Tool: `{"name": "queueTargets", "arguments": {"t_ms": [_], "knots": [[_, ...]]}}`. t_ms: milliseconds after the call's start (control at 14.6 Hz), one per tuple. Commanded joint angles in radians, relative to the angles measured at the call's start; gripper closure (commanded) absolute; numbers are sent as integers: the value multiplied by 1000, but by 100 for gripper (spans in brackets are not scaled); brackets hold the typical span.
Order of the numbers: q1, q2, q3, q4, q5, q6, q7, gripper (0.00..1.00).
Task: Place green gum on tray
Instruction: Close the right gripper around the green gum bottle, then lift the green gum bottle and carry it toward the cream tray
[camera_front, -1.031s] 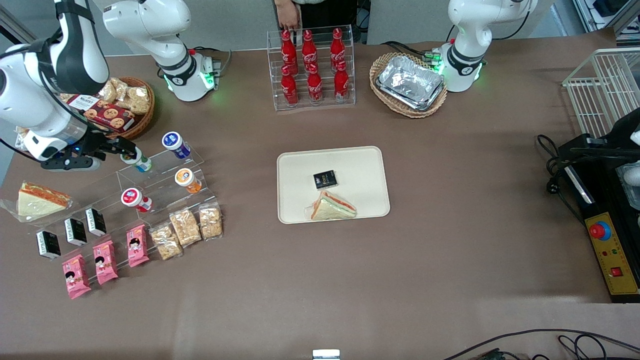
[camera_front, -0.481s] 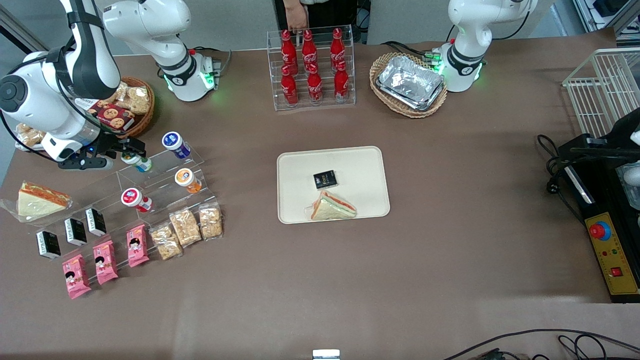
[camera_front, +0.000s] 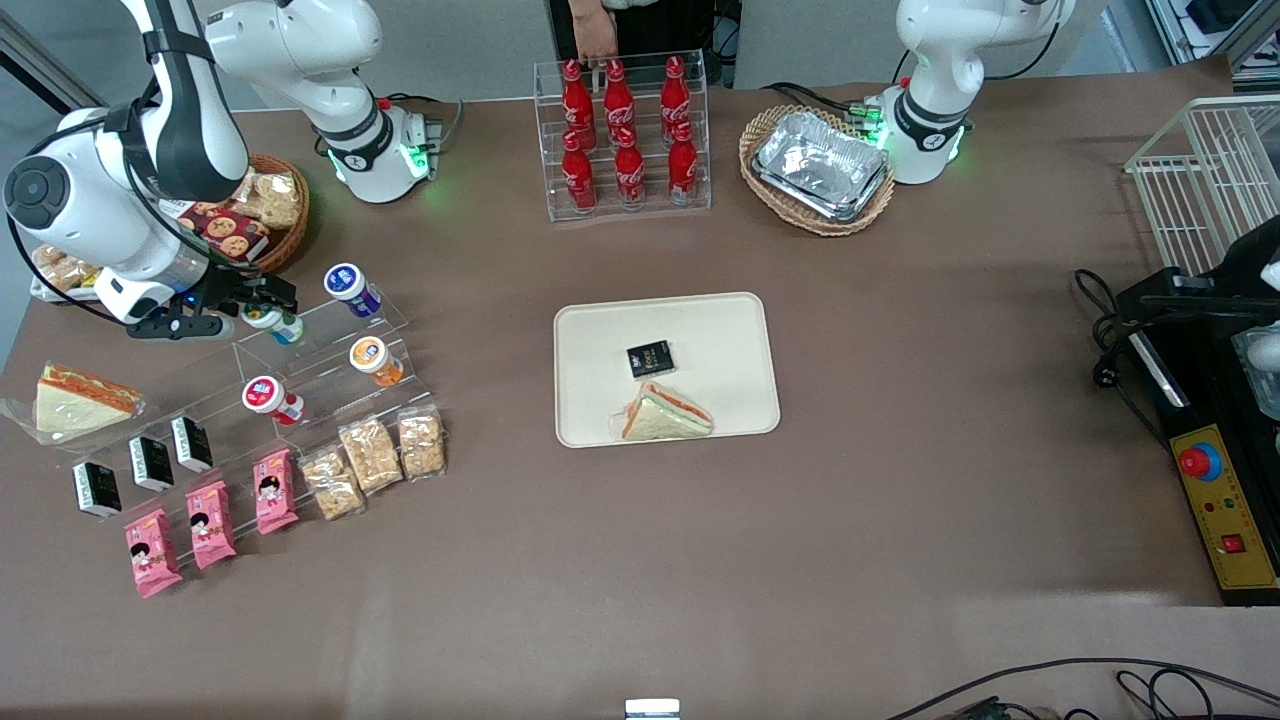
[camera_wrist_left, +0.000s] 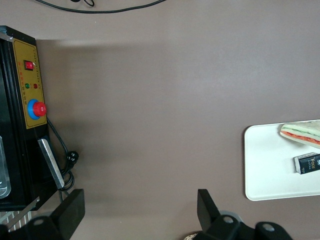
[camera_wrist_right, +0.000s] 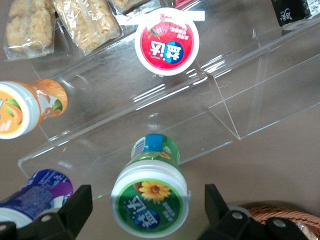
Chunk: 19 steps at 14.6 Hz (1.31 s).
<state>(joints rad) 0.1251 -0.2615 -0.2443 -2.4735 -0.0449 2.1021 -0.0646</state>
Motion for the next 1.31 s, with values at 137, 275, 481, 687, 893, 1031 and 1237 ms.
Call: {"name": "queueTargets", "arguments": {"t_ms": [137, 275, 481, 687, 893, 1031, 1237], "knots": [[1, 8, -4, -18, -20, 41, -6, 6], [-1, 8, -4, -18, -20, 41, -21, 16], [-2, 13, -6, -18, -20, 41, -21, 30], [-2, 15, -6, -18, -20, 41, -20, 49], [-2, 9, -6, -12, -20, 32, -17, 61], [-2, -19, -6, 1, -20, 9, -18, 63], [-1, -41, 0, 106, -18, -135, -11, 66]]}}
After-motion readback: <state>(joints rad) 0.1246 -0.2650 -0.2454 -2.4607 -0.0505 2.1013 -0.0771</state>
